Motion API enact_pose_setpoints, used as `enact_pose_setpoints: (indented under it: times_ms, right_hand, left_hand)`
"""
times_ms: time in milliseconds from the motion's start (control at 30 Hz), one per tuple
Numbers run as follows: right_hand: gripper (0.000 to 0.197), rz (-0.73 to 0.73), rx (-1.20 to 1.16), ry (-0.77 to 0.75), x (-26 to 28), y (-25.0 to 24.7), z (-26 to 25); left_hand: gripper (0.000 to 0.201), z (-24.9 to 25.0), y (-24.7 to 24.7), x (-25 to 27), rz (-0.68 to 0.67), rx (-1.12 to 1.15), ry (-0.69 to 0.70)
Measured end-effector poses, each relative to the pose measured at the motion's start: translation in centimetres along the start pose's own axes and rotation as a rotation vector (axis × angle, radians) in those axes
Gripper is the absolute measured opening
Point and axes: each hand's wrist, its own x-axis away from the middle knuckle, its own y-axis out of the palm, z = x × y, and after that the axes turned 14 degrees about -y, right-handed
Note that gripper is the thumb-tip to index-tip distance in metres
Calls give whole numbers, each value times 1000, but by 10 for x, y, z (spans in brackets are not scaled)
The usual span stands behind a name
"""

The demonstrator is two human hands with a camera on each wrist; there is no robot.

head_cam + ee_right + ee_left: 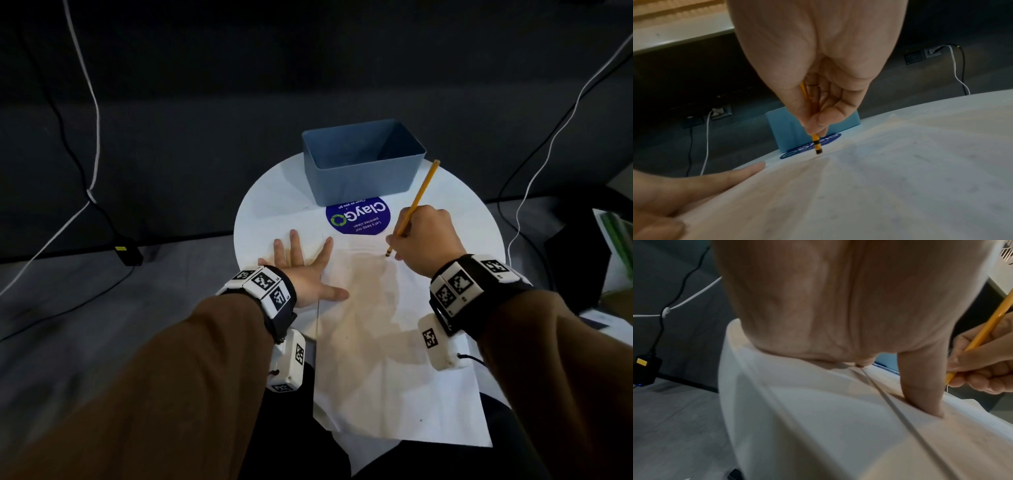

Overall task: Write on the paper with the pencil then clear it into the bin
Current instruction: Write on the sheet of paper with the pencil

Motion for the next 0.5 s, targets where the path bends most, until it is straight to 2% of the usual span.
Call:
enact_pose_setpoints:
  times_ms: [167, 367, 500]
  right_hand:
    - [14, 47, -29, 32, -3, 10, 2]
    - [25, 38, -50, -9, -5, 16, -2]
    - [14, 13, -65, -70, 0, 19, -9]
  left_hand:
    - [107, -3, 4, 2, 7, 41, 12]
    - [94, -2, 8, 3, 36, 68, 24]
    - [98, 0, 9, 2, 57, 22, -4]
